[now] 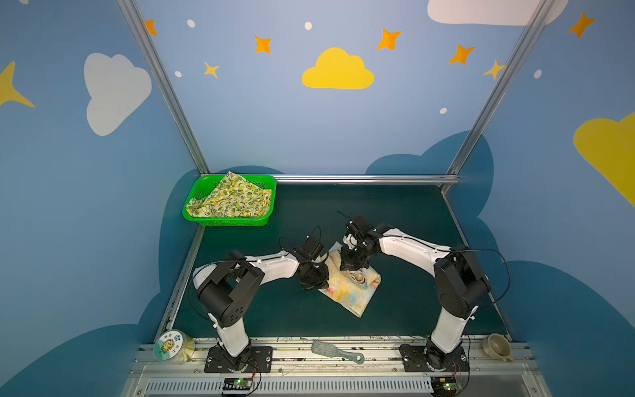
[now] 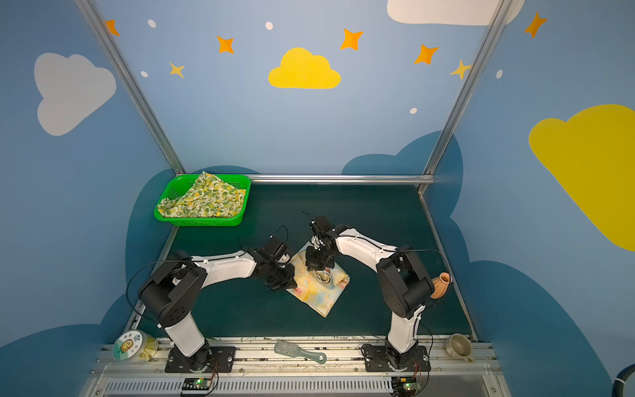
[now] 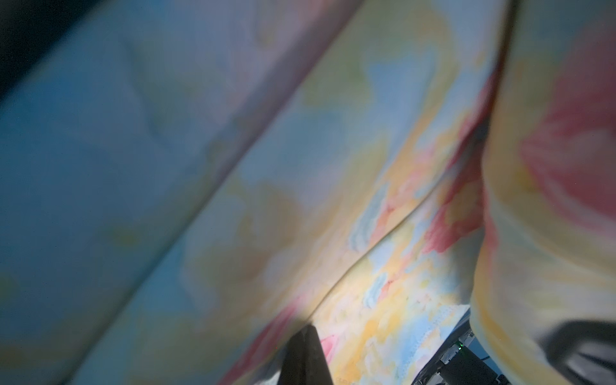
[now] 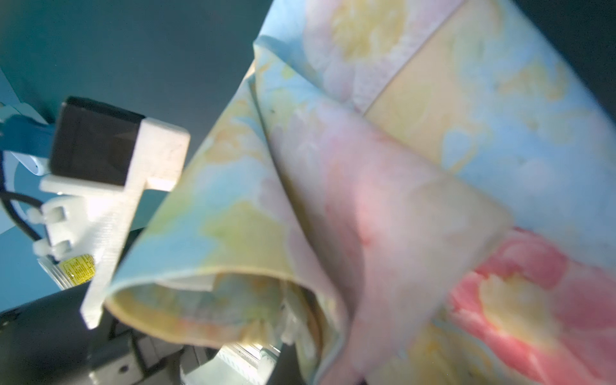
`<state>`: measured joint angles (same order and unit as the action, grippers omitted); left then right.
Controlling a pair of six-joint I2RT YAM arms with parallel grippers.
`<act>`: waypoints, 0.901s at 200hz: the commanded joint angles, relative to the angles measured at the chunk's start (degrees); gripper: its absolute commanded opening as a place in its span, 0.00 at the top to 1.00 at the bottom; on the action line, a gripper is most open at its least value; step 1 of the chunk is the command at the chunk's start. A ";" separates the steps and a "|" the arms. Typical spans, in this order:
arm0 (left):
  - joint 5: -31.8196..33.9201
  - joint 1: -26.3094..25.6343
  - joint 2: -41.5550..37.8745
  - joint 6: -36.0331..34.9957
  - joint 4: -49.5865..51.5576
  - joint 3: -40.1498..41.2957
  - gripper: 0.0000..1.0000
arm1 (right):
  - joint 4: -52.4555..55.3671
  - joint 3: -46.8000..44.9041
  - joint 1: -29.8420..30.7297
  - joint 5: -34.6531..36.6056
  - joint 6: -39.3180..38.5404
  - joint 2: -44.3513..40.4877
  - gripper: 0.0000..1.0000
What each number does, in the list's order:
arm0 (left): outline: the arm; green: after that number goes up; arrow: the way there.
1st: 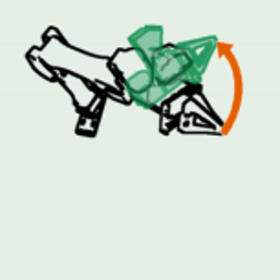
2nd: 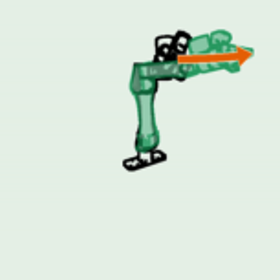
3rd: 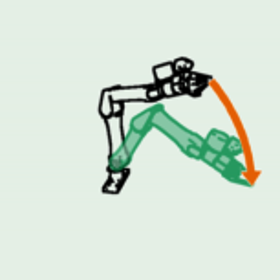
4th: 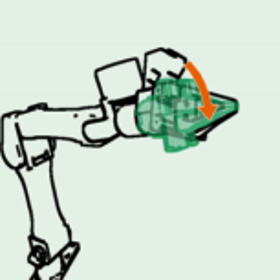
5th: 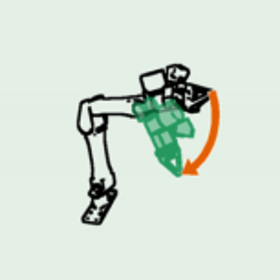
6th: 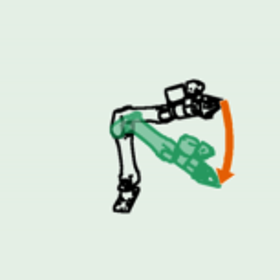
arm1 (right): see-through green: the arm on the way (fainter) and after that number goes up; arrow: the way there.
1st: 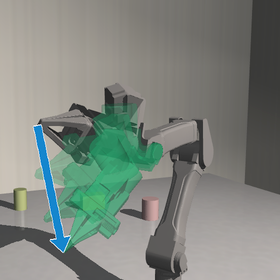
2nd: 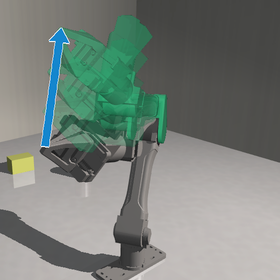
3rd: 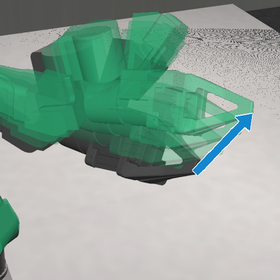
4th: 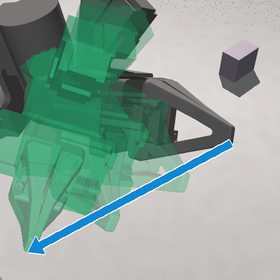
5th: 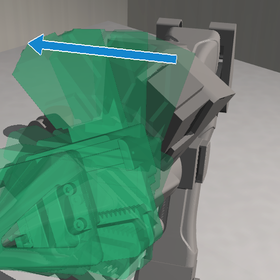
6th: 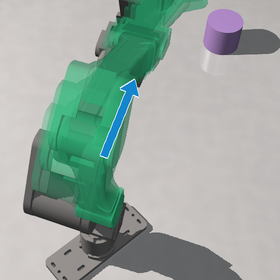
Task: Fold and stack skirts
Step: Fold the skirt at the center of the table.
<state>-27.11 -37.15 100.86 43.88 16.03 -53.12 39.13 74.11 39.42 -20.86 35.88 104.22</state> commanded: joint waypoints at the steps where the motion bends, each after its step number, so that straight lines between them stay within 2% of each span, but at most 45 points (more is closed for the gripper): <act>1: 4.57 1.22 2.69 -0.12 1.30 -0.27 0.95 | 5.51 2.48 0.31 0.77 -3.47 1.19 1.00; 37: 4.48 2.38 3.73 -1.12 1.53 -1.06 0.96 | 6.68 3.21 0.39 1.11 -4.27 2.23 1.00; 84: 3.19 3.04 3.22 -1.92 1.04 -0.57 0.96 | 2.74 1.49 0.70 -0.45 -2.27 3.99 1.00; 121: 1.08 3.01 -0.56 -0.33 -1.09 2.76 0.95 | -0.56 0.26 1.34 -1.99 -0.33 4.76 1.00; 180: 0.90 3.01 -5.91 -0.84 0.09 4.57 0.95 | -2.17 -1.22 2.15 -0.68 -0.94 6.15 1.00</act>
<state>-27.53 -34.50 97.56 43.51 13.91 -49.34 37.56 74.28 41.06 -21.98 35.03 109.19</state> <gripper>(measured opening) 0.050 0.060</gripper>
